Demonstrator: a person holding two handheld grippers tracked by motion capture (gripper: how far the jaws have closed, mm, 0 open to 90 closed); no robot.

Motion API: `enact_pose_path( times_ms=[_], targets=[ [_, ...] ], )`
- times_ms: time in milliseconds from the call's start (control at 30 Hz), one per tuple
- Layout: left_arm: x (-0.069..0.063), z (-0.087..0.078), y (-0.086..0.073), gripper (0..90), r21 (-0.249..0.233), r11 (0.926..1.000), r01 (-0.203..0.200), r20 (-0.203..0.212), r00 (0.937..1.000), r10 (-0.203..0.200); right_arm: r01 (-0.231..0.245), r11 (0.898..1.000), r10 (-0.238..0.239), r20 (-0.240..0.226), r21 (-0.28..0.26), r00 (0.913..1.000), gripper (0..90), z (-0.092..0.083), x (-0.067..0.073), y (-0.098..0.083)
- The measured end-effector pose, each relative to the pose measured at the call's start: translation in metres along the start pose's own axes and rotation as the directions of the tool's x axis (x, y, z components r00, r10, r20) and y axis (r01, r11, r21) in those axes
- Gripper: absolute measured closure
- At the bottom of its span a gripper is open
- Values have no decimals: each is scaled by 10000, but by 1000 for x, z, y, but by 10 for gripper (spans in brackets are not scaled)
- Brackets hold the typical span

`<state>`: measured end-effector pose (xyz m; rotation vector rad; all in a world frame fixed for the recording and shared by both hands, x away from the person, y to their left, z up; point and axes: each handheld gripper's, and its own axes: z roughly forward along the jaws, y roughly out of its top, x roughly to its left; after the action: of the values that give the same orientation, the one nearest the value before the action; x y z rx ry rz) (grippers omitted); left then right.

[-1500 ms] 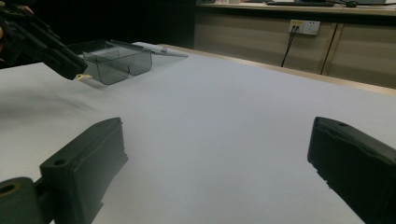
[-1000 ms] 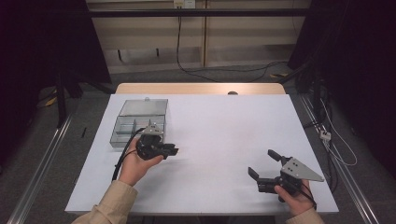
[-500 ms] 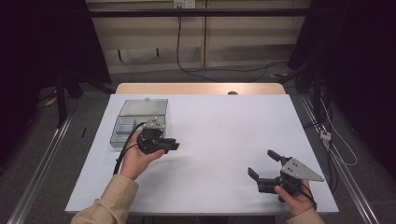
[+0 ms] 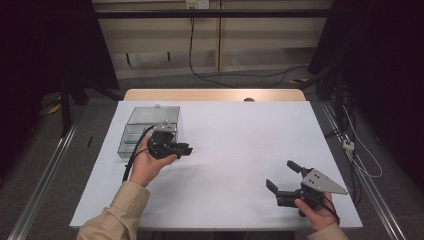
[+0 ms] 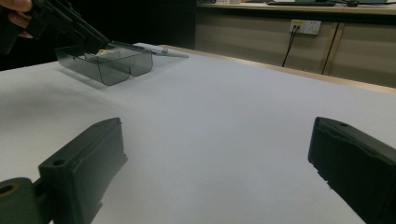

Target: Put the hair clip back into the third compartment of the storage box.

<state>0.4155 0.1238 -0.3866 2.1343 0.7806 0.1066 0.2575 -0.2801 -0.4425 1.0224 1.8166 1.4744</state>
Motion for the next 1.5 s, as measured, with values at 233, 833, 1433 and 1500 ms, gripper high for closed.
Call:
enact_pose_path(
  times_ms=[233, 833, 1433, 1500],
  targets=[
    [3, 1, 2, 729, -7, 10000, 2, 36, 10000, -2, -7, 10000, 7, -14, 3, 10000, 31, 0, 0, 0],
    [11, 3, 8, 729, -95, 9999, 92, -291, 9995, -94, -3, 10000, 3, -93, 33, 10000, 33, 0, 0, 0],
    [16, 2, 17, 729, -127, 9998, 122, -226, 9997, -125, -53, 10000, 53, -107, 12, 9999, 30, 0, 0, 0],
    [17, 1, 18, 729, -130, 9998, 158, -213, 9996, -161, -64, 10000, 64, -122, 15, 9999, 29, 0, 0, 0]
  ],
)
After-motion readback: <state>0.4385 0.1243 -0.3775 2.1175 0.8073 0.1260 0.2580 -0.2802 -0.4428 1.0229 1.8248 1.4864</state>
